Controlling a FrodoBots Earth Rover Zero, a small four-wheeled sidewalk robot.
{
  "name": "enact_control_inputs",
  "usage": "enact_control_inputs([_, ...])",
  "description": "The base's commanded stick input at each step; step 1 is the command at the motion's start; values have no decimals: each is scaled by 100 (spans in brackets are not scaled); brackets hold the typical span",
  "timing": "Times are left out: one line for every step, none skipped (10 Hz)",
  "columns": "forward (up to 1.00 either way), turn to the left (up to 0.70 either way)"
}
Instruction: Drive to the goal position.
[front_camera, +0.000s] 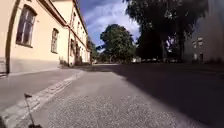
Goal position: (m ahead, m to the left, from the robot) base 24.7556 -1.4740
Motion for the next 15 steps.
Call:
enact_control_inputs([70,0])
enact_control_inputs([70,0])
enact_control_inputs([70,0])
enact_control_inputs([70,0])
enact_control_inputs([70,0])
enact_control_inputs([70,0])
enact_control_inputs([70,0])
enact_control_inputs([70,0])
enact_control_inputs([70,0])
enact_control_inputs([70,0])
enact_control_inputs([70,0])
enact_control_inputs([70,0])
enact_control_inputs([70,0])
enact_control_inputs([70,0])
enact_control_inputs([70,0])
